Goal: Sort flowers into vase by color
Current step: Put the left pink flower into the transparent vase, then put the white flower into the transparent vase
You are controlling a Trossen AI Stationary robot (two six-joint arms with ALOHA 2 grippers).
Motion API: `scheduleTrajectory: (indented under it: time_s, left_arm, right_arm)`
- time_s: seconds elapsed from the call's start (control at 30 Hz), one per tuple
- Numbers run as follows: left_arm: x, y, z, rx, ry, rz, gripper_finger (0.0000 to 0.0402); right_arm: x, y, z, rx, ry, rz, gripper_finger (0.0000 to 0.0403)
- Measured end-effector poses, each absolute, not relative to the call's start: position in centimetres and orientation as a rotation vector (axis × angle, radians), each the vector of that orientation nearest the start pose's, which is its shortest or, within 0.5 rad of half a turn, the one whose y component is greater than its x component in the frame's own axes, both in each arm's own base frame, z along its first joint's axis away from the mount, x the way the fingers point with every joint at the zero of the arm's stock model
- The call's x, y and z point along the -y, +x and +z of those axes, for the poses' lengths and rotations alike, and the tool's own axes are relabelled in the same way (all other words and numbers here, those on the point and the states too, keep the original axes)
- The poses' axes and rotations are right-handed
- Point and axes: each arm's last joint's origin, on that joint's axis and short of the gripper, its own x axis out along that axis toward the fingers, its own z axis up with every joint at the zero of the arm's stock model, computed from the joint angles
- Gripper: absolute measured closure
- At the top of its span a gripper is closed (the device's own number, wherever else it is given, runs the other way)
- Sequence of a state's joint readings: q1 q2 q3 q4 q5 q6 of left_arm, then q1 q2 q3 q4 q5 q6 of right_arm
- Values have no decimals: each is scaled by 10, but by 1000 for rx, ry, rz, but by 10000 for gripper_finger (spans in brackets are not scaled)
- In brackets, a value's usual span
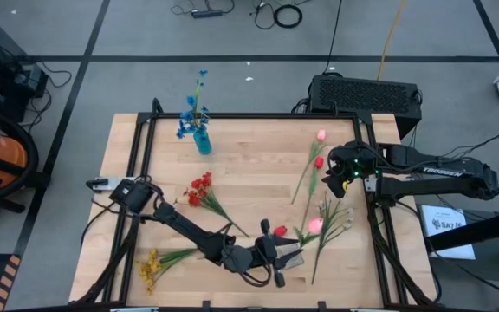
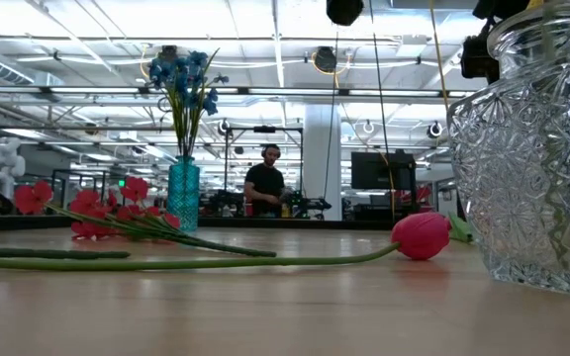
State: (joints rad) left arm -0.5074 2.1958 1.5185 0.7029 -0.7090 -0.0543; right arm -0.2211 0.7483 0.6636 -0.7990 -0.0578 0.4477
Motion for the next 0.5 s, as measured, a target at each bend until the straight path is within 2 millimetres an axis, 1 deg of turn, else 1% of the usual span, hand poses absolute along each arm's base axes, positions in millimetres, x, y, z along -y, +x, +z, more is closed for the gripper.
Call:
scheduleTrajectory:
  time_s: [0.1, 0.2, 0.3, 0.4, 0.5]
  left_arm:
    - [221, 433, 226, -45, -63, 202, 261]
    - [218, 421, 244, -138, -76, 205, 255]
    - [212, 404, 263, -231, -131, 223, 254]
    - [202, 383, 281, -305, -281, 295, 256]
    - [193, 363, 296, -382, -294, 333, 269]
  right_arm:
    - [28, 134, 247, -830, 549, -351, 234]
    - [28, 134, 247, -829, 588, -374, 234]
    - [28, 133, 247, -824, 661, -416, 234]
    - [28, 133, 246, -816, 712, -442, 234]
    - [28, 133, 247, -806, 757, -462, 234]
